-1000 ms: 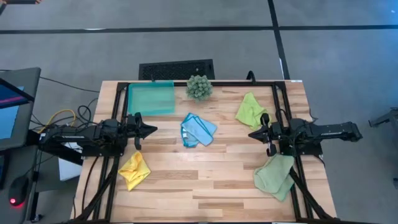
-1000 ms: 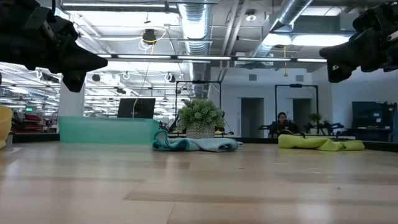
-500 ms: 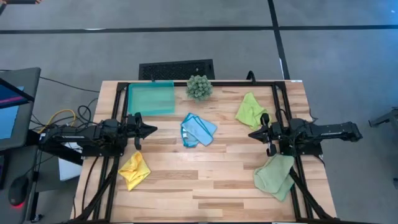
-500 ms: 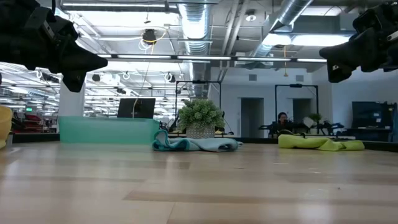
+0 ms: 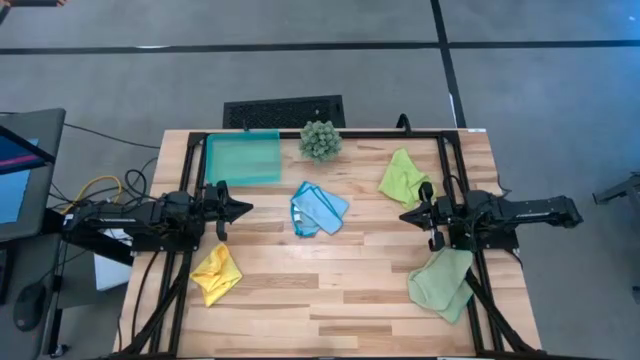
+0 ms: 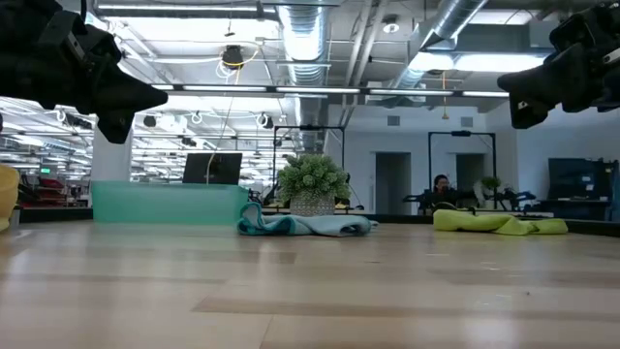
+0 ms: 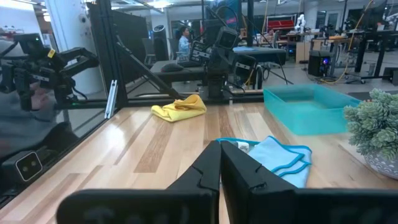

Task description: Fold microfiber towels

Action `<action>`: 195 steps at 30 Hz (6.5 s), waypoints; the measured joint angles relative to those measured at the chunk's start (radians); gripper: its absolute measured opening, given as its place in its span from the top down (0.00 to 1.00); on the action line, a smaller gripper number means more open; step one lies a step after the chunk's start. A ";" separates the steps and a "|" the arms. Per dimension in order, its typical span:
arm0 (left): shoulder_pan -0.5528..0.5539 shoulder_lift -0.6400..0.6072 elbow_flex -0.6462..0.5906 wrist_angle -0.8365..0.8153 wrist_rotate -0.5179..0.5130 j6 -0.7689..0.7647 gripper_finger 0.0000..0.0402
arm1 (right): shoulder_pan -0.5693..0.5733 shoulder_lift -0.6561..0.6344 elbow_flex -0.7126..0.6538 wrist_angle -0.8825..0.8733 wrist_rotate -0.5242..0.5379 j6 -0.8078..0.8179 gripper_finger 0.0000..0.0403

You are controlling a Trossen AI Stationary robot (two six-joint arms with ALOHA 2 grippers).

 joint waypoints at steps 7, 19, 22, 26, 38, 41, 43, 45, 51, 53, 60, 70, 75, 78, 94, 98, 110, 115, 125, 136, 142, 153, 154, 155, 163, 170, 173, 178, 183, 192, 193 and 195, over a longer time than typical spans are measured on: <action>0.000 0.000 0.000 0.001 -0.003 -0.003 1.00 | 0.000 0.000 0.000 0.000 0.000 0.000 0.92; -0.023 0.075 0.000 0.293 -0.094 -0.100 1.00 | 0.000 0.000 0.000 0.000 0.000 0.000 0.92; -0.069 0.196 0.000 0.461 -0.052 -0.014 1.00 | 0.000 0.000 0.000 0.000 0.000 0.000 0.92; -0.100 0.442 0.053 0.467 -0.177 0.057 1.00 | 0.000 0.000 0.000 0.000 0.000 0.000 0.92; 0.044 1.239 0.704 0.034 -0.131 -0.017 0.88 | 0.000 0.000 0.000 0.000 0.000 0.000 0.92; 0.059 1.412 0.882 -0.075 -0.102 -0.002 0.81 | 0.000 0.000 0.000 0.000 0.000 0.000 0.92; 0.071 1.517 0.986 -0.155 -0.094 0.008 0.76 | 0.000 0.000 0.000 0.000 0.000 0.000 0.92; 0.084 1.613 1.081 -0.248 -0.077 0.034 0.71 | 0.000 0.000 0.000 0.000 0.000 0.000 0.92; 0.141 1.790 1.257 -0.420 -0.044 0.071 0.68 | 0.000 0.000 0.000 0.000 0.000 0.000 0.92; 0.170 1.803 1.273 -0.448 -0.044 0.049 0.69 | 0.000 0.000 0.000 0.000 0.000 0.000 0.92; 0.260 1.805 1.266 -0.466 -0.063 -0.046 0.73 | 0.000 0.000 0.000 0.000 0.000 0.000 0.92; 0.272 1.814 1.266 -0.486 0.026 -0.061 0.73 | 0.000 0.000 0.000 0.000 0.000 0.000 0.92; 0.266 1.869 1.266 -0.485 0.019 -0.061 0.73 | 0.000 0.000 0.000 0.000 0.000 0.000 0.92; 0.266 1.897 1.270 -0.470 -0.003 -0.065 0.73 | 0.000 0.000 0.000 -0.001 0.006 0.000 0.92; 0.193 1.834 1.263 -0.490 -0.027 -0.036 0.98 | 0.000 0.000 0.000 -0.001 0.006 0.000 0.92; 0.172 1.810 1.263 -0.487 -0.031 -0.009 0.97 | 0.000 0.000 0.000 -0.001 0.006 0.000 0.92; 0.068 1.646 1.264 -0.346 -0.261 0.095 0.99 | 0.000 0.000 0.000 -0.001 0.005 0.000 0.92; -0.020 1.565 1.266 -0.083 -0.284 0.263 0.99 | 0.000 0.000 0.000 -0.001 0.005 0.000 0.92; -0.196 1.636 1.267 -0.027 -0.123 0.332 0.99 | 0.000 0.000 0.000 -0.001 0.005 0.000 0.92; -0.351 1.901 1.266 0.049 -0.044 0.276 0.97 | 0.000 0.000 0.000 -0.001 0.005 0.000 0.92; -0.360 1.917 1.313 0.055 -0.022 0.252 0.77 | 0.000 0.000 0.000 -0.001 0.005 0.000 0.92; -0.372 1.961 1.329 0.021 0.100 0.269 0.51 | 0.000 0.000 0.000 -0.001 0.005 0.000 0.92; -0.372 1.965 1.329 0.007 0.098 0.271 0.51 | 0.000 0.000 0.000 -0.001 0.005 0.000 0.92; -0.371 1.967 1.329 -0.006 0.099 0.269 0.51 | 0.000 0.000 0.000 -0.001 0.005 0.000 0.92; -0.405 1.955 1.368 -0.216 0.046 0.306 0.58 | 0.000 0.000 0.000 -0.001 0.005 0.000 0.92; -0.454 1.955 1.365 -0.227 -0.007 0.525 0.64 | 0.000 0.000 0.000 -0.001 0.005 0.000 0.92; -0.461 1.968 1.365 -0.208 -0.043 0.558 0.65 | 0.000 0.000 0.000 -0.001 0.005 0.000 0.92; -0.461 2.002 1.365 -0.198 -0.033 0.590 0.65 | 0.000 0.000 0.000 -0.001 0.005 0.000 0.92; -0.460 2.032 1.372 -0.150 -0.034 0.629 0.65 | 0.000 0.010 0.000 -0.001 0.004 0.000 0.92; -0.455 2.032 1.372 -0.101 -0.060 0.640 0.74 | 0.000 0.019 0.000 -0.002 0.004 0.000 0.92; -0.453 2.032 1.372 -0.104 -0.060 0.639 0.77 | 0.000 0.018 0.000 -0.002 0.003 0.000 0.92; -0.447 2.032 1.372 -0.105 -0.057 0.623 0.83 | 0.000 0.019 0.000 -0.002 0.004 0.000 0.92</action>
